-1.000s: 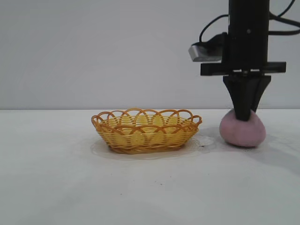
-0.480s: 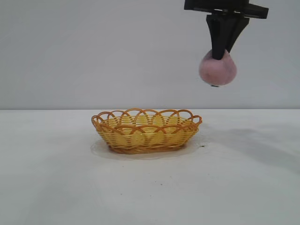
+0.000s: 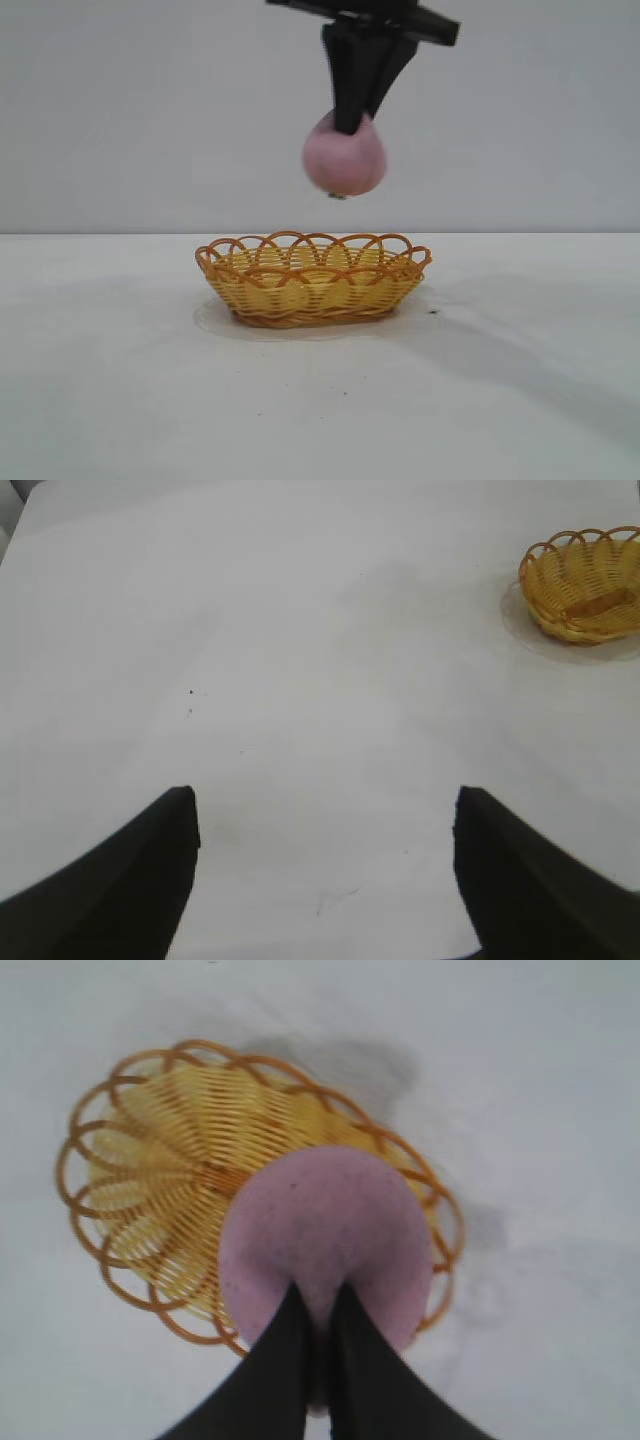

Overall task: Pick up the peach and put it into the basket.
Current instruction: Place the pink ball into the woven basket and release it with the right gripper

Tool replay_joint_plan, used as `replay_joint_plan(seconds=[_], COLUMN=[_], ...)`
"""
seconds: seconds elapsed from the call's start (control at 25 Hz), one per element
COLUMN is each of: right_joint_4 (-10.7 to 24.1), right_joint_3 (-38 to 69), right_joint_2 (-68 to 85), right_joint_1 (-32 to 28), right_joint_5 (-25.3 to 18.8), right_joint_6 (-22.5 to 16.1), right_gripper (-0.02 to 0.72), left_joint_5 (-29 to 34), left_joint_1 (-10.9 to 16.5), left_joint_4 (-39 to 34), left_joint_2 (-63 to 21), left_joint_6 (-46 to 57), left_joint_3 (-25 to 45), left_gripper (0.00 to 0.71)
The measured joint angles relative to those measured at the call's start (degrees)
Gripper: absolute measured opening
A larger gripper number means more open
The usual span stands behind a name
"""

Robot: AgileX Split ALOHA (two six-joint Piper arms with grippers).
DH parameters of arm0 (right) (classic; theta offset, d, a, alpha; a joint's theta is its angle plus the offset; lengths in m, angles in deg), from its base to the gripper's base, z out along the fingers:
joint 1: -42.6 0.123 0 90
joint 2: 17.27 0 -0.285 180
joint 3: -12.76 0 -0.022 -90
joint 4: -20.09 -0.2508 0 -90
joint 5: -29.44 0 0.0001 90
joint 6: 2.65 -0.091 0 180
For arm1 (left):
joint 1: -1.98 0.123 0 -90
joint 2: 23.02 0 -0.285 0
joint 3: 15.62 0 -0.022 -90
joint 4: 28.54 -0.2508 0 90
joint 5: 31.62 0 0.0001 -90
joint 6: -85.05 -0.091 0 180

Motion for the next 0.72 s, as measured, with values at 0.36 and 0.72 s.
replay_joint_plan(seconds=[0.36, 0.72], right_joint_4=[-1.2, -2.2], right_joint_3=[0.0, 0.0], right_joint_2=[-4.5, -5.7], right_joint_1=[0.6, 0.6], right_joint_5=[1.3, 1.3], right_joint_6=[0.1, 0.1], right_gripper=[0.057, 0.195], left_joint_5=[0.0, 0.0], left_joint_1=[0.0, 0.0], left_joint_4=[0.0, 0.0], left_joint_2=[0.0, 0.0], left_joint_6=[0.0, 0.0], left_joint_3=[0.0, 0.0], left_gripper=[0.523, 0.523])
